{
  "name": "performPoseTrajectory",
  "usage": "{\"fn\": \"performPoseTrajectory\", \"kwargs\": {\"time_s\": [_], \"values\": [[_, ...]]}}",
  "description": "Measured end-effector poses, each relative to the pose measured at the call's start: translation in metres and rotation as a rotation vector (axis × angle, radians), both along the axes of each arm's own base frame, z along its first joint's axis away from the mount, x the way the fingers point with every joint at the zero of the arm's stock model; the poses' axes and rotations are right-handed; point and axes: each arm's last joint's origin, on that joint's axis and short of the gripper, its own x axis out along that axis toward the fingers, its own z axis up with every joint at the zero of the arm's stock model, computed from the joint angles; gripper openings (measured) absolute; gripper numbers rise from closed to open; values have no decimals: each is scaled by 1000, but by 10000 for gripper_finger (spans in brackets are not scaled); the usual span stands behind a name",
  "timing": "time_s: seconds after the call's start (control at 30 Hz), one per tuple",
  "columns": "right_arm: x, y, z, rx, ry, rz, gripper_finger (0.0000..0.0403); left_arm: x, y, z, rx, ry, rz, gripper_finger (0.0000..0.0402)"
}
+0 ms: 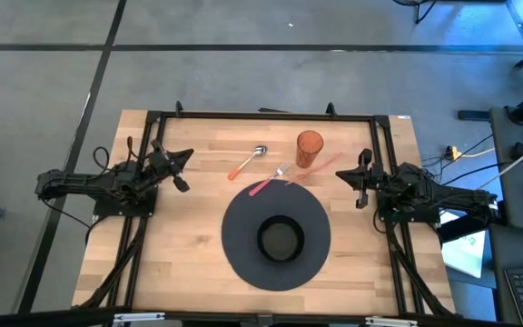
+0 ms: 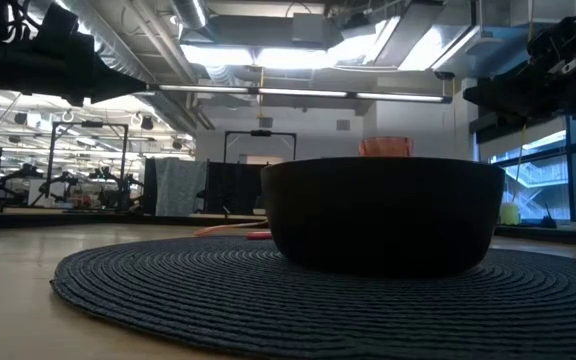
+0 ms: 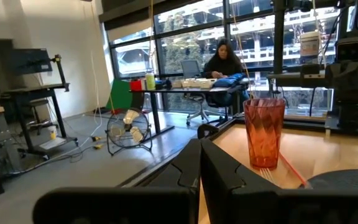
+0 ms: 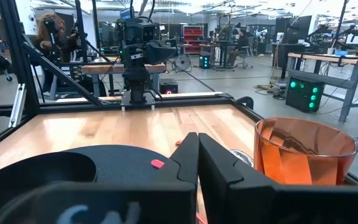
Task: Pick & Place Utensil
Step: Put the orange glass on the blue mat to the top right of the black bowl
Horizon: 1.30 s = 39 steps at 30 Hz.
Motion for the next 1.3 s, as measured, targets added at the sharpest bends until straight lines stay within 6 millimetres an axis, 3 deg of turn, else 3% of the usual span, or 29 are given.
{"fn": "performPoseTrajectory", "kwargs": {"time_s": [1.3], "values": [[0,0,0,1,0,10,16,0,0,0,1,0,1,3]]}}
